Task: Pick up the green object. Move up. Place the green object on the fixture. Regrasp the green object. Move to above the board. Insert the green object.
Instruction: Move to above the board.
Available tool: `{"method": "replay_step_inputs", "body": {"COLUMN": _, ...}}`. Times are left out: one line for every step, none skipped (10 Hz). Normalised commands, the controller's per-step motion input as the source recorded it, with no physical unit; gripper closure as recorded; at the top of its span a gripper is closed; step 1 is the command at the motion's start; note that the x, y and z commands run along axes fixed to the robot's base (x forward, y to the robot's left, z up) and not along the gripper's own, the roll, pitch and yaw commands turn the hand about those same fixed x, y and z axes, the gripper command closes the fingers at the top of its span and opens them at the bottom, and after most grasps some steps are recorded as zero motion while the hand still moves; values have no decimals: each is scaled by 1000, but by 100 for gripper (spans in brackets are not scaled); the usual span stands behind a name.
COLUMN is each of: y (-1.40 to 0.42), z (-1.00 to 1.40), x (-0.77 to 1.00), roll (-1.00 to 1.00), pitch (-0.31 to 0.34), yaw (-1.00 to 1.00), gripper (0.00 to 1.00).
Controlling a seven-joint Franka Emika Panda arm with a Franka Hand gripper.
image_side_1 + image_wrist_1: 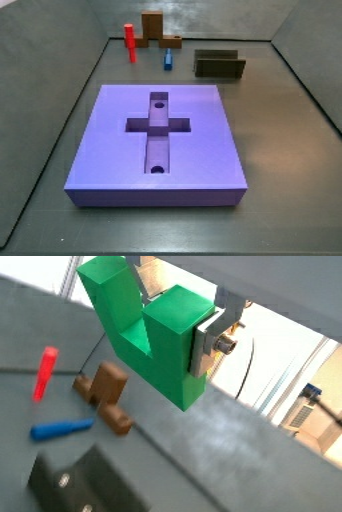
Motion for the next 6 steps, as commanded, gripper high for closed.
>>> {"method": "replay_step_inputs", "body": {"y": -7, "z": 730, "x": 0, "roll": -12, "pitch": 25, "yaw": 8, "gripper": 100}}
{"method": "replay_step_inputs", "body": {"y": -10, "z": 242, "x": 38, "roll": 3, "pitch": 54, "yaw": 1, "gripper": 100}}
{"method": "replay_step_inputs", "body": {"y": -1400, "z": 251, "x": -1197, "roll": -1000, "pitch": 24, "yaw": -30, "gripper": 100}}
{"method": "replay_step_inputs", "body": {"y": -1400, "z": 256, "x": -1207, "roll": -1000, "pitch": 20, "yaw": -29, "gripper": 100}}
{"method": "replay_step_inputs", "body": {"y": -1400, "z": 269, "x": -1327, "roll": -1000, "pitch": -37, "yaw": -15, "gripper": 100}}
{"method": "replay_step_inputs", "body": {"y": -1400, "z": 238, "x": -1357, "roll": -1000, "pitch": -51, "yaw": -8, "gripper": 100}}
